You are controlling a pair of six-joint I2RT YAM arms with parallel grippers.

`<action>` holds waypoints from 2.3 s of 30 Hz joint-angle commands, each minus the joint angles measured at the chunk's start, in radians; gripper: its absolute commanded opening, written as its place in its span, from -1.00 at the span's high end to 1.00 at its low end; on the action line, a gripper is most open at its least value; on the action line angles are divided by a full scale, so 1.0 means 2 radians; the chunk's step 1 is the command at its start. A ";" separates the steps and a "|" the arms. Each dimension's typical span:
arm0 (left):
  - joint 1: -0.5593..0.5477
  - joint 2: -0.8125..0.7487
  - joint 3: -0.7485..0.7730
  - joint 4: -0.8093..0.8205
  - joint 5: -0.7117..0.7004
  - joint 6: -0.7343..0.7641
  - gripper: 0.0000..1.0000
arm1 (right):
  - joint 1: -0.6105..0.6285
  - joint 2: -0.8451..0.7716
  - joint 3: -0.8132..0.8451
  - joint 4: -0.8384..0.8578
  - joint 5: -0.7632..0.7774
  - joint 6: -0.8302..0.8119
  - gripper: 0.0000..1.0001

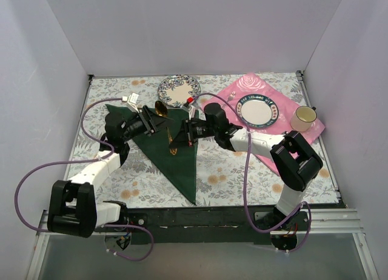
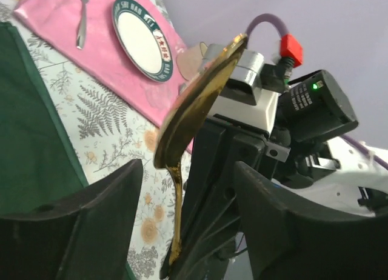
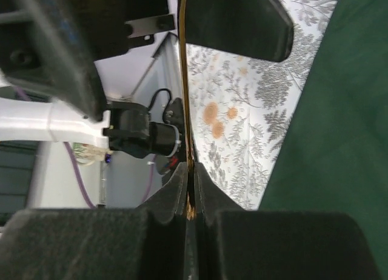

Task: Fold the napkin, place the utensils inside, and roll it up
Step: Pass the utensil from the left arm to the right, then pass the utensil from the right arm to the left

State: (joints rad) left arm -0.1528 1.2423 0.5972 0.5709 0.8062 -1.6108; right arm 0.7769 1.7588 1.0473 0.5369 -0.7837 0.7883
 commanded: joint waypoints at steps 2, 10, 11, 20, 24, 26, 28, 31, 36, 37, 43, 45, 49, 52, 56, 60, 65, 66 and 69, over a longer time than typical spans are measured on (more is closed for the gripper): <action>0.000 -0.060 0.030 -0.169 -0.072 0.116 -0.38 | 0.004 -0.015 0.075 -0.211 0.062 -0.165 0.97; 0.000 -0.096 0.061 -0.304 -0.147 0.157 -0.42 | 0.000 -0.018 0.077 -0.236 0.057 -0.192 0.97; 0.002 -0.106 0.062 -0.312 -0.166 0.150 -0.40 | 0.000 -0.018 0.075 -0.233 0.057 -0.190 0.97; 0.004 -0.109 0.114 -0.395 -0.241 0.112 0.17 | -0.004 -0.005 0.086 -0.232 0.064 -0.170 0.97; -0.015 -0.074 0.136 -0.430 -0.238 0.078 0.09 | -0.004 0.004 0.100 -0.248 0.077 -0.163 0.97; -0.051 -0.072 0.145 -0.456 -0.297 0.073 0.04 | -0.003 0.010 0.110 -0.257 0.083 -0.163 0.97; -0.083 -0.064 0.169 -0.496 -0.346 0.071 -0.02 | -0.004 0.012 0.119 -0.267 0.091 -0.163 0.97; -0.133 -0.051 0.195 -0.525 -0.397 0.044 -0.01 | -0.004 0.015 0.124 -0.268 0.100 -0.163 0.97; -0.193 0.005 0.234 -0.544 -0.489 0.028 0.12 | -0.004 0.016 0.122 -0.268 0.093 -0.159 0.97; -0.198 0.013 0.240 -0.545 -0.497 0.028 0.14 | -0.003 0.015 0.121 -0.268 0.091 -0.157 0.97; -0.225 0.041 0.274 -0.581 -0.557 0.020 0.35 | -0.004 0.010 0.118 -0.265 0.093 -0.156 0.97; -0.227 0.038 0.275 -0.592 -0.569 0.018 0.38 | -0.004 0.010 0.116 -0.264 0.091 -0.156 0.97; -0.227 0.033 0.267 -0.591 -0.576 0.012 0.38 | -0.004 0.013 0.116 -0.258 0.082 -0.153 0.97; -0.227 0.042 0.270 -0.585 -0.578 0.014 0.46 | -0.003 0.013 0.112 -0.251 0.076 -0.149 0.97; -0.227 0.045 0.278 -0.582 -0.577 0.021 0.52 | -0.004 0.010 0.108 -0.249 0.071 -0.146 0.97; -0.227 0.049 0.277 -0.583 -0.574 0.016 0.63 | -0.004 0.010 0.108 -0.245 0.070 -0.144 0.97; -0.227 0.044 0.271 -0.581 -0.576 0.015 0.75 | -0.004 0.008 0.106 -0.242 0.068 -0.142 0.97; -0.227 0.043 0.271 -0.581 -0.577 0.015 0.86 | -0.005 0.009 0.106 -0.242 0.067 -0.142 0.97; -0.227 0.035 0.268 -0.577 -0.588 0.025 1.00 | -0.004 0.010 0.104 -0.237 0.062 -0.136 0.97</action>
State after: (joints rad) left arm -0.6044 1.3464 1.1156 -0.5858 -0.3206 -1.5726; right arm 0.7662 1.7889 1.2476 -0.0090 -0.6235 0.4999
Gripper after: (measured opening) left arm 0.046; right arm 0.089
